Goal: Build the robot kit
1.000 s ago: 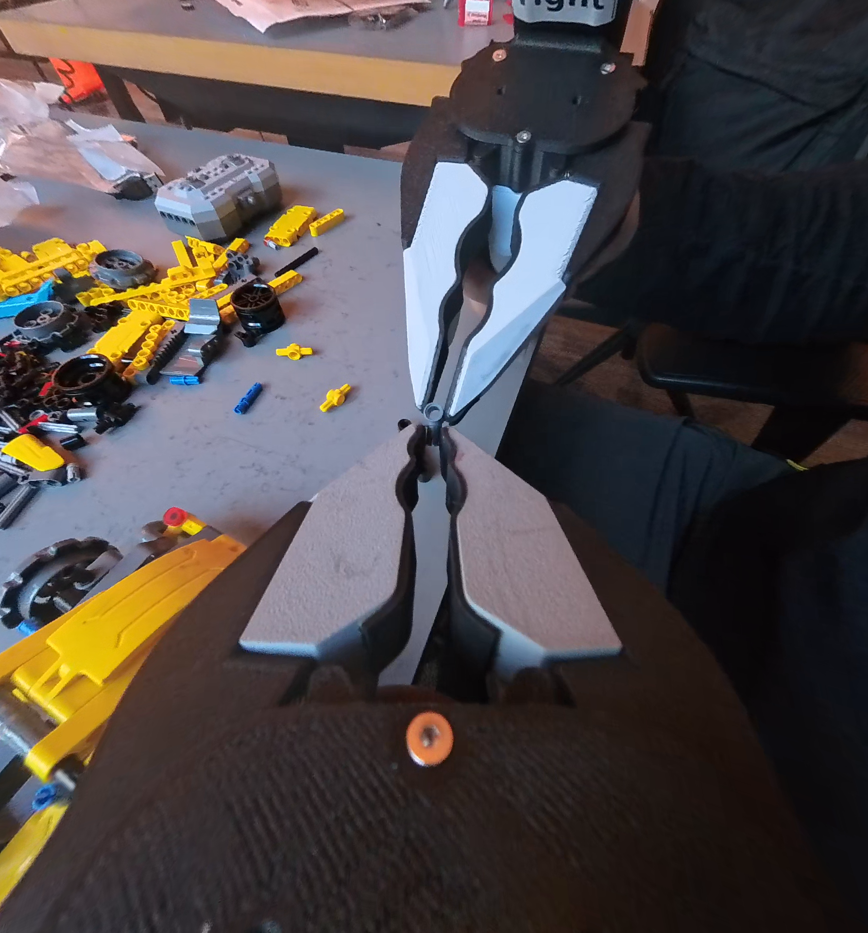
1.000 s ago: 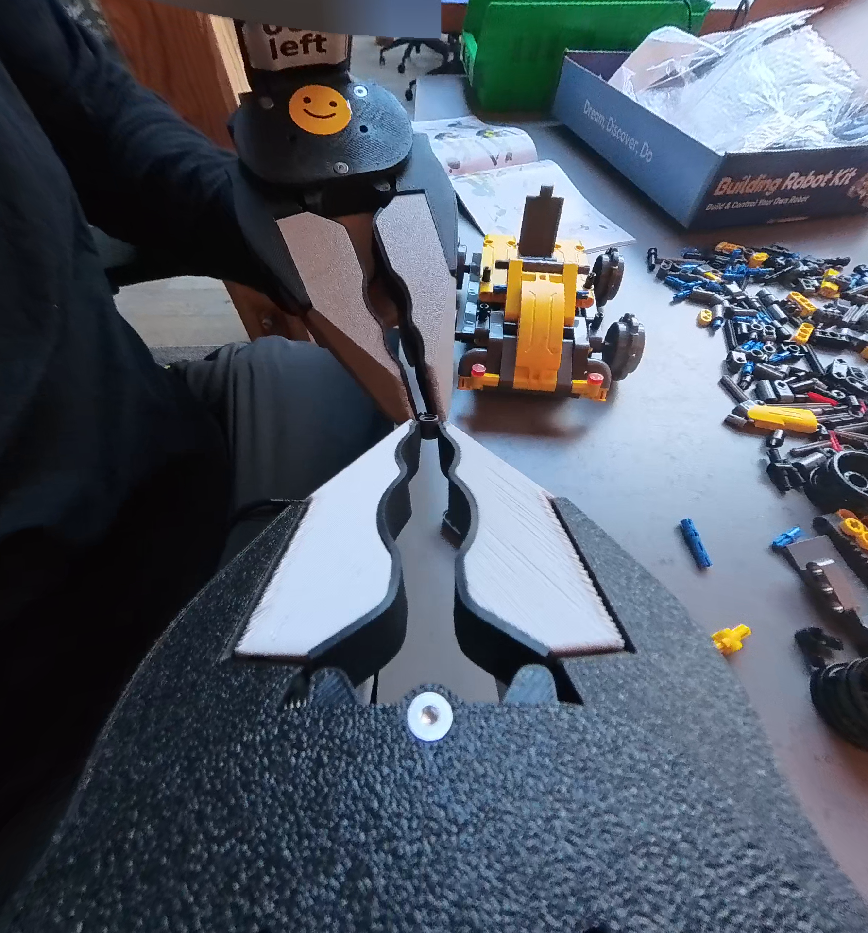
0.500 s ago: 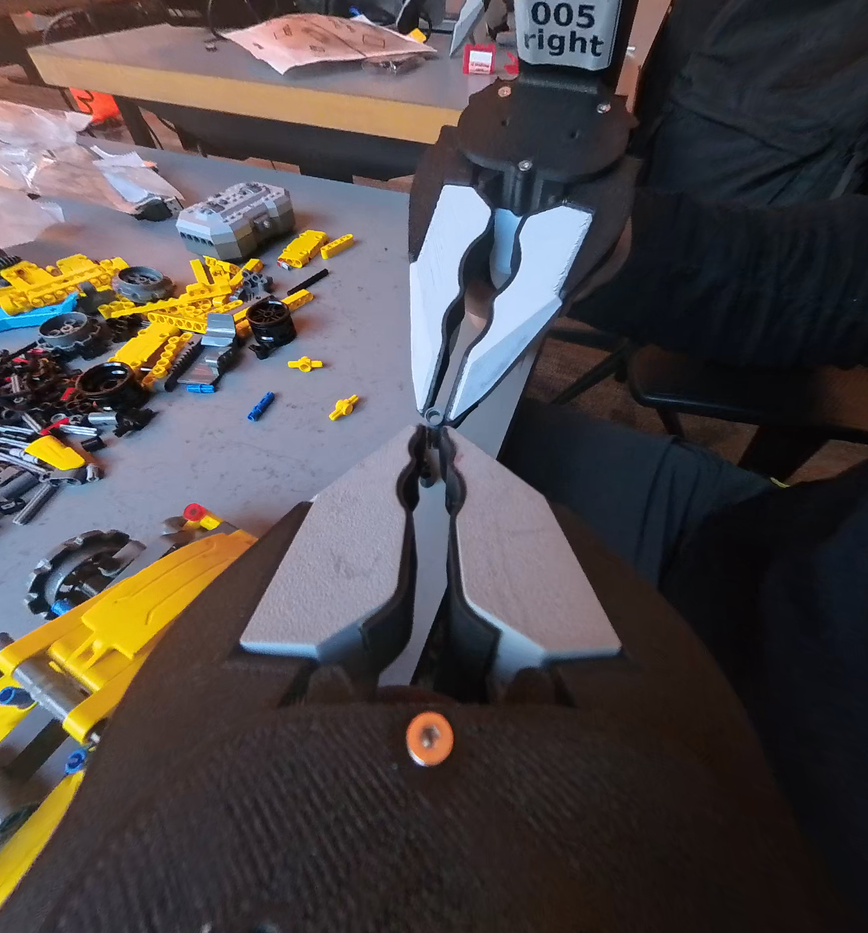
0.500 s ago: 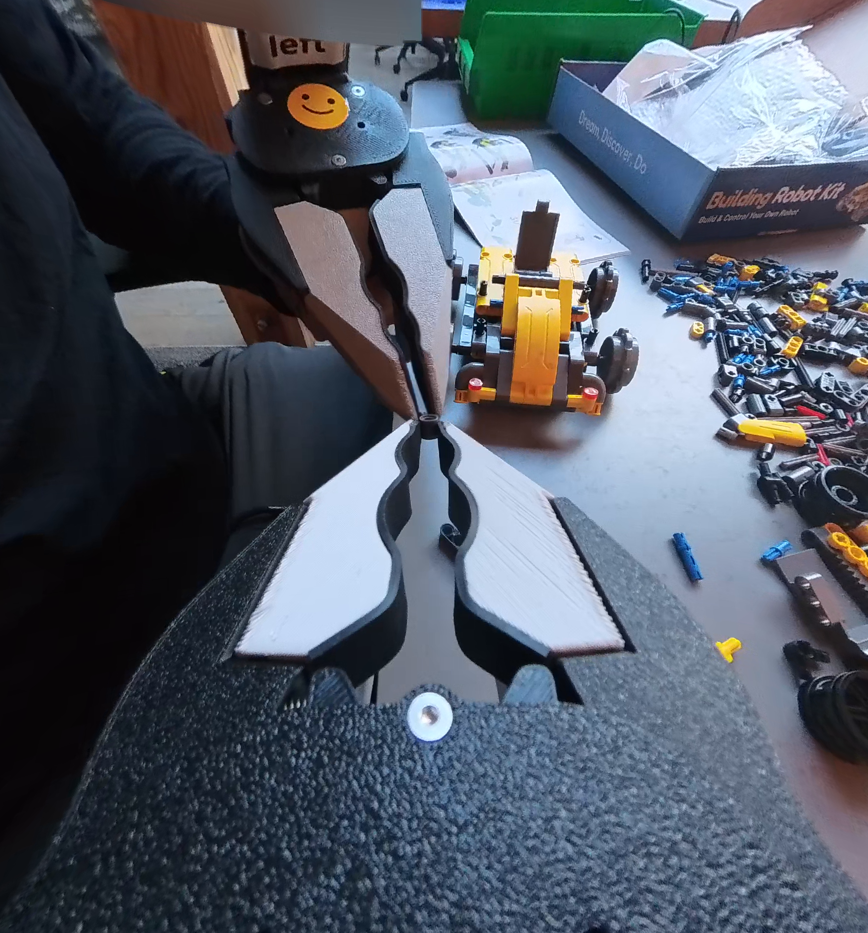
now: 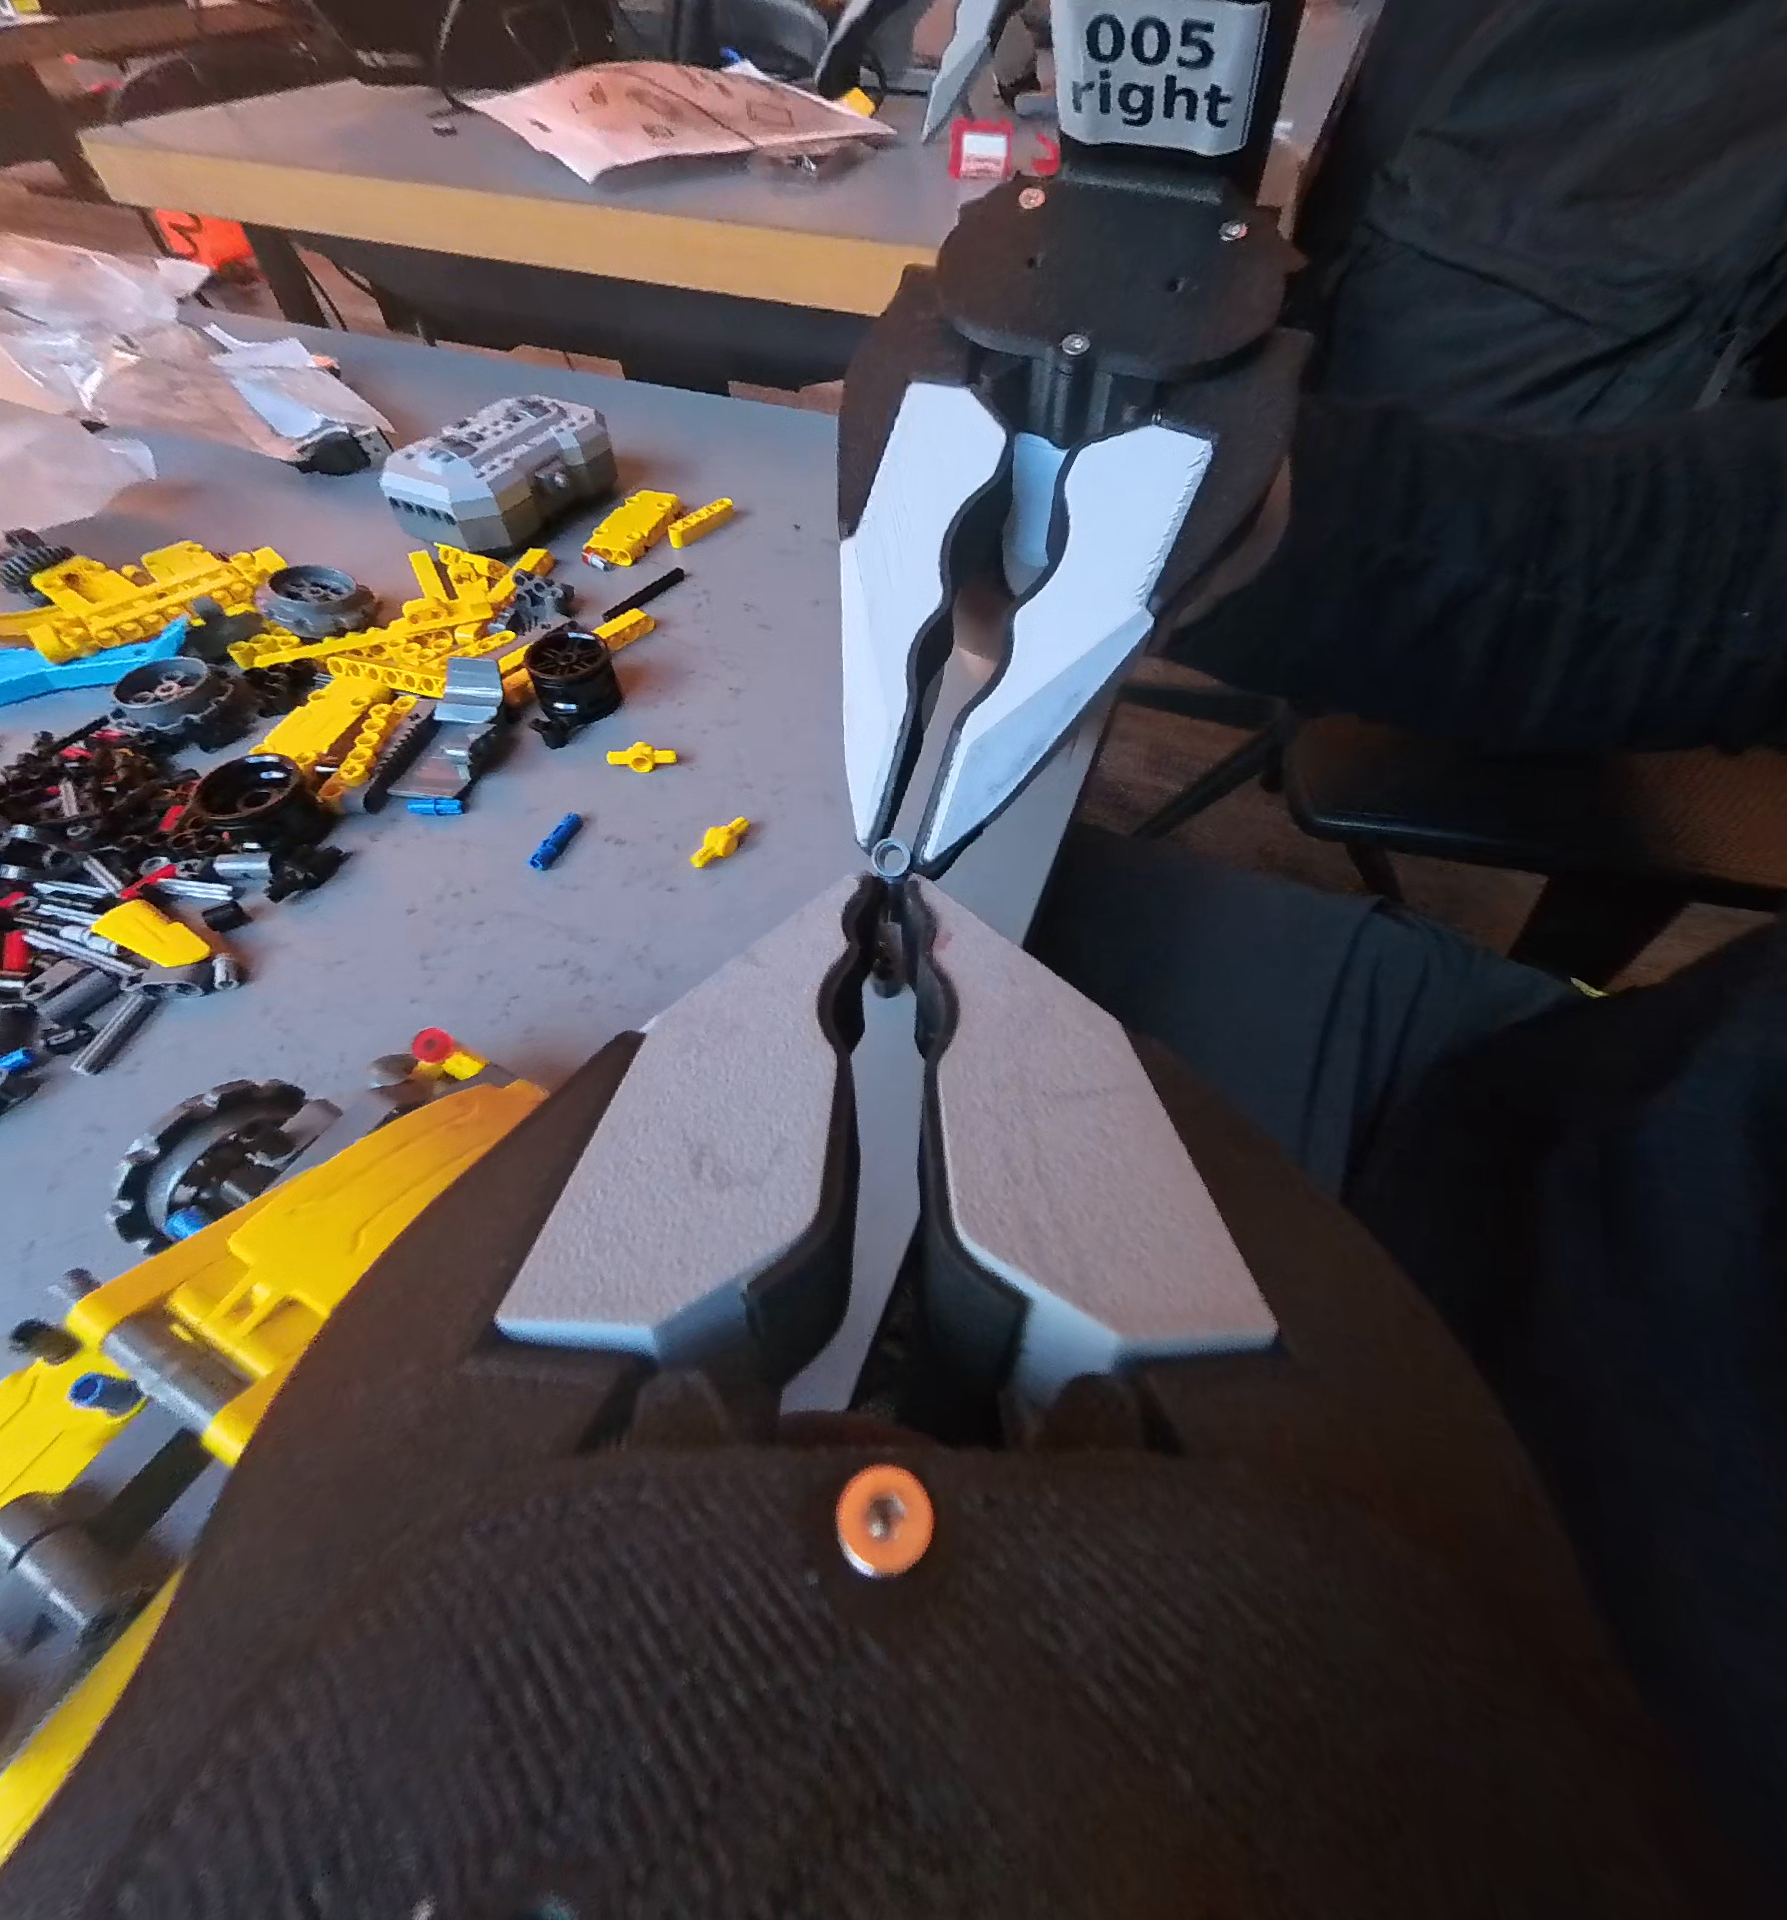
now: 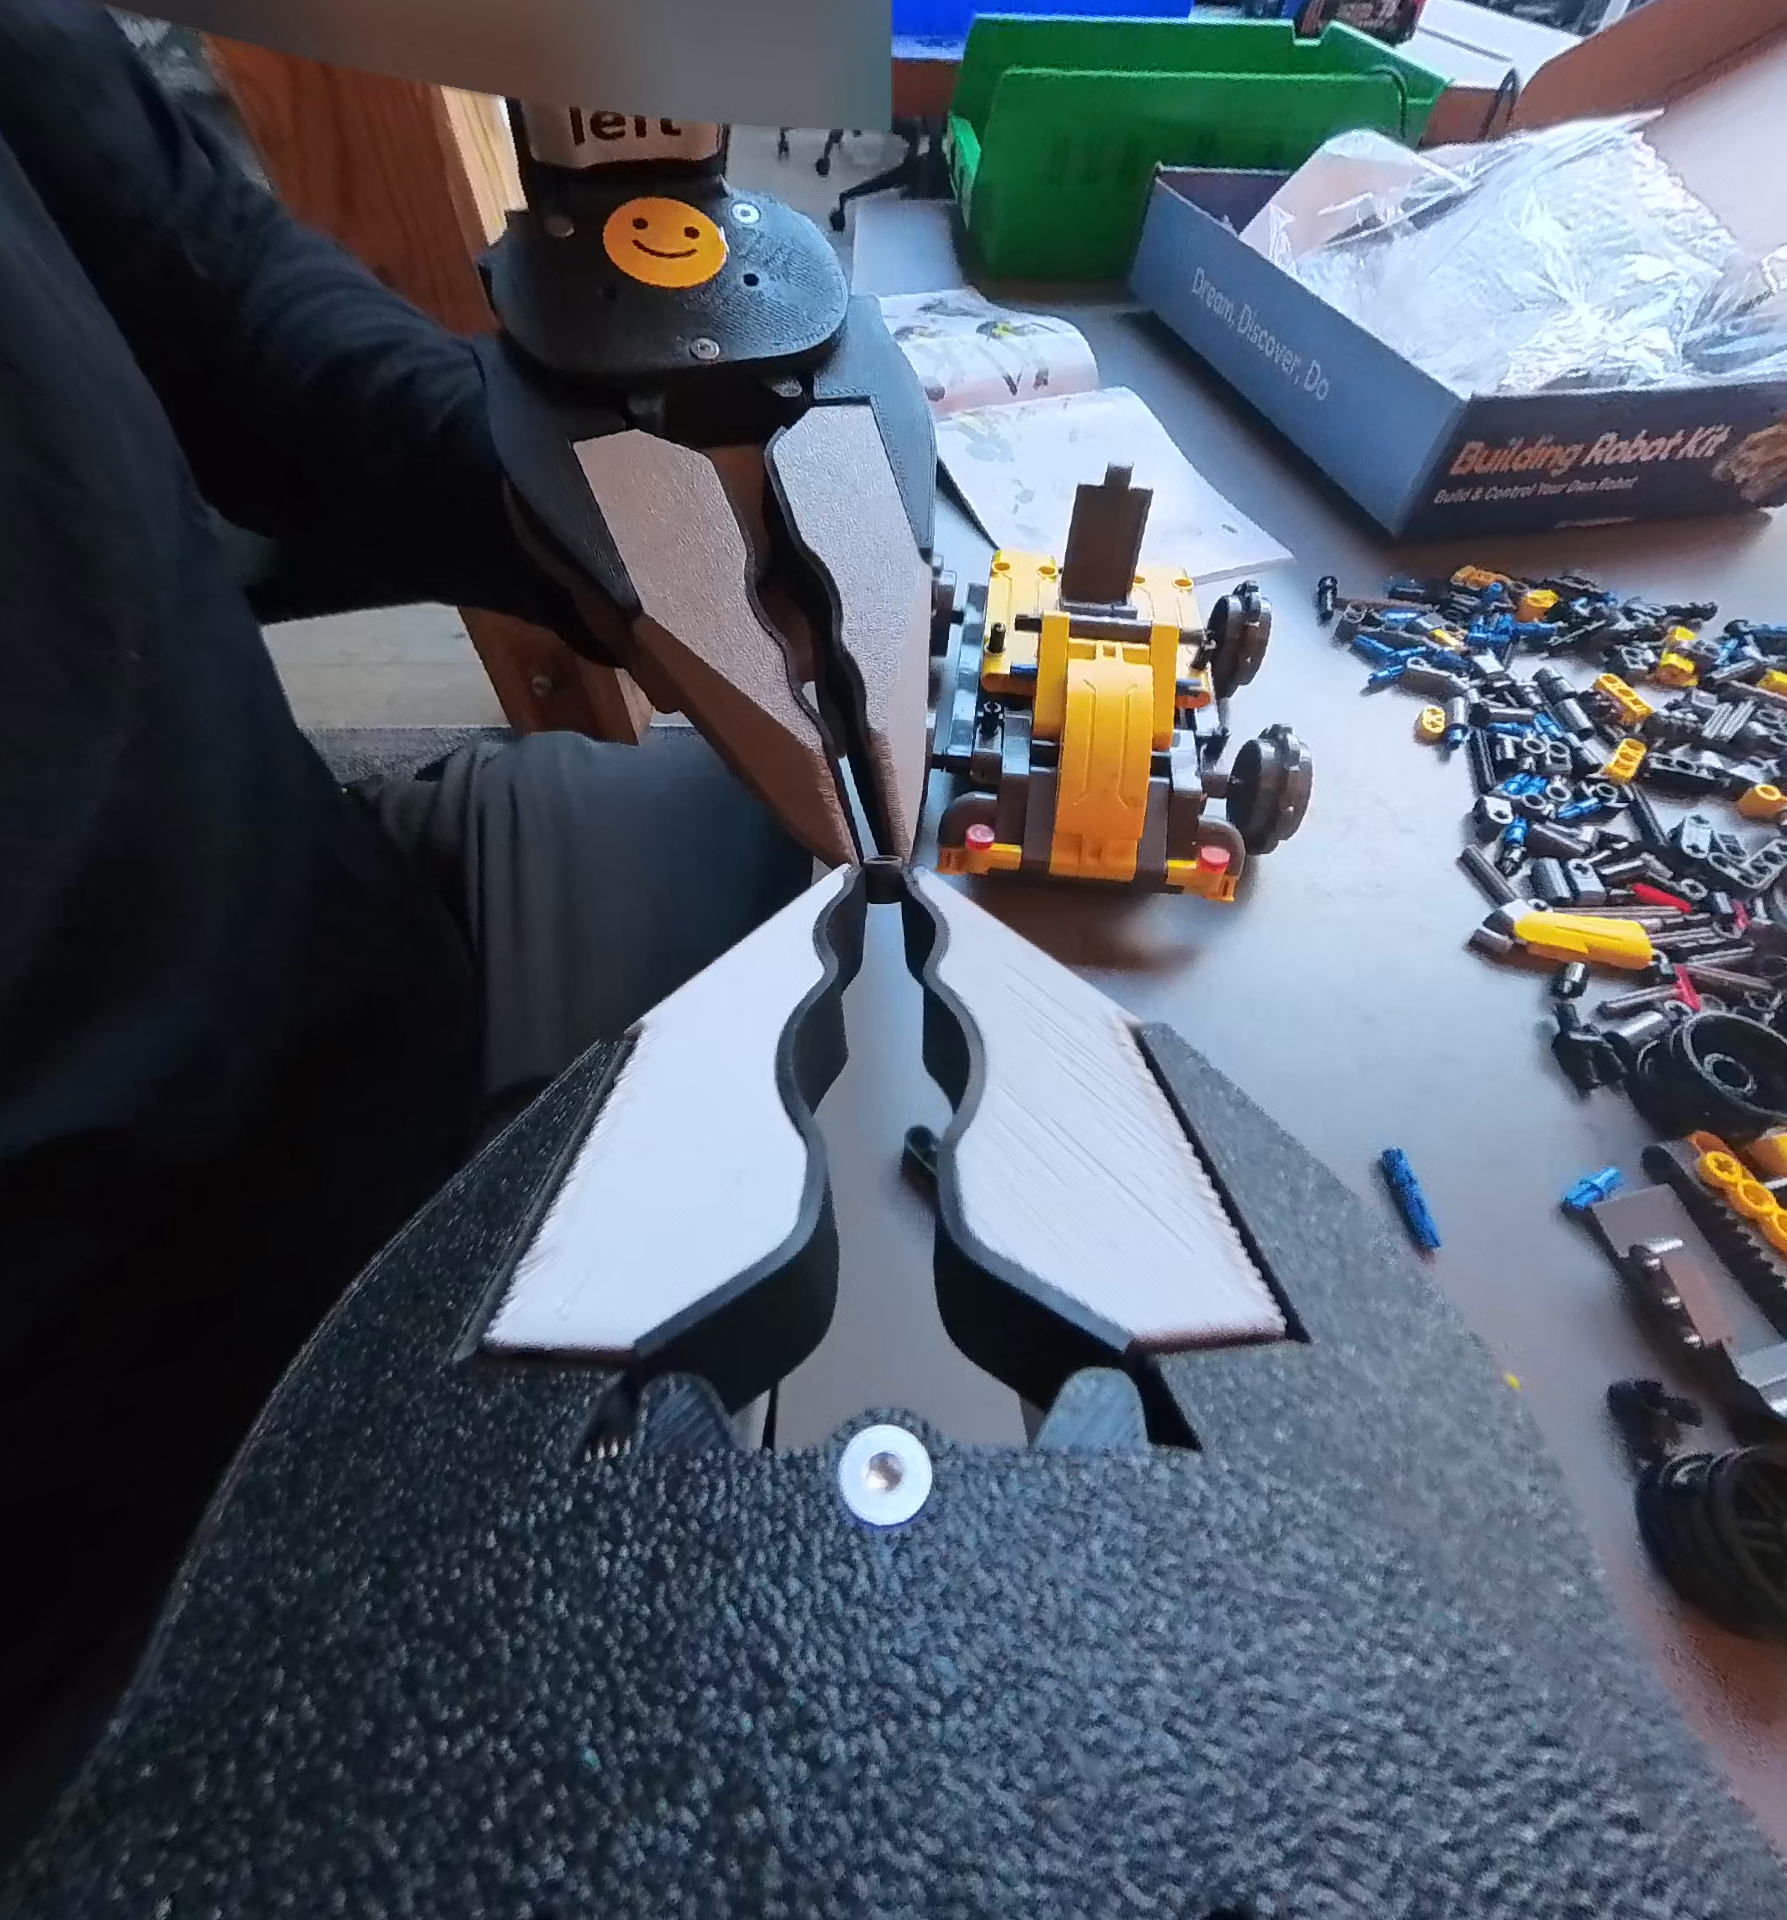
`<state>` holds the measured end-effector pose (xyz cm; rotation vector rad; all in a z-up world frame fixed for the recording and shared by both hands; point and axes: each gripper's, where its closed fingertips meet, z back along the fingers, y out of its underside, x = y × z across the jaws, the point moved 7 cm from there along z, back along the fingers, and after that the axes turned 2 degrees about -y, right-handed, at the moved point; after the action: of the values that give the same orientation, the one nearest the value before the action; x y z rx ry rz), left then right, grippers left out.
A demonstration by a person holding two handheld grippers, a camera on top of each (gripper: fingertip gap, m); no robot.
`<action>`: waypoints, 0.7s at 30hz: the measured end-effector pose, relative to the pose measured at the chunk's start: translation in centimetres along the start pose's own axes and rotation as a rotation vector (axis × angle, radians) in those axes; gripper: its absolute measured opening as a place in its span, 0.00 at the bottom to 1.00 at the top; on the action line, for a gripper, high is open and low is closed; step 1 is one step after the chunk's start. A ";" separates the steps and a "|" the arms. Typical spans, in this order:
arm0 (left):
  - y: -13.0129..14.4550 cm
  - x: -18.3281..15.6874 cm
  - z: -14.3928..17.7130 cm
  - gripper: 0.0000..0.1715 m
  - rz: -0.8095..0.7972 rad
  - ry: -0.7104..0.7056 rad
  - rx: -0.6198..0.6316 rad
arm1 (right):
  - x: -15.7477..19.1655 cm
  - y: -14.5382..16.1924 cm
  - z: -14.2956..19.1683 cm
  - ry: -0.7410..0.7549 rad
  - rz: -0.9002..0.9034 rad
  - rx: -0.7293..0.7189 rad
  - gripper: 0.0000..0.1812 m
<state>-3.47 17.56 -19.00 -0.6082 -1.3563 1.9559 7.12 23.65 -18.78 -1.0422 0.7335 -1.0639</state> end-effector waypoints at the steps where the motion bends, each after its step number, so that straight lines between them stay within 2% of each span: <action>1: 0.0 0.1 0.1 0.00 0.000 -0.003 -0.003 | -0.1 -0.2 -0.1 0.000 0.003 -0.002 0.03; 11: 0.2 0.4 0.9 0.00 -0.024 -0.015 -0.025 | -0.1 -0.7 -0.5 -0.020 -0.044 -0.030 0.05; 16: 0.5 0.6 1.3 0.00 -0.064 -0.057 -0.035 | -1.3 -0.4 1.7 0.035 -0.141 -0.086 0.08; 18: 0.7 0.5 1.4 0.00 -0.100 -0.068 -0.038 | -2.2 0.6 2.8 0.096 -0.185 -0.050 0.08; 21: 1.2 0.2 1.6 0.00 -0.209 -0.094 -0.041 | -3.8 3.2 3.9 0.223 -0.226 0.106 0.09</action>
<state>-5.02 16.39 -19.55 -0.3798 -1.4590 1.8111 10.28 28.85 -20.36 -0.9399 0.7402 -1.4162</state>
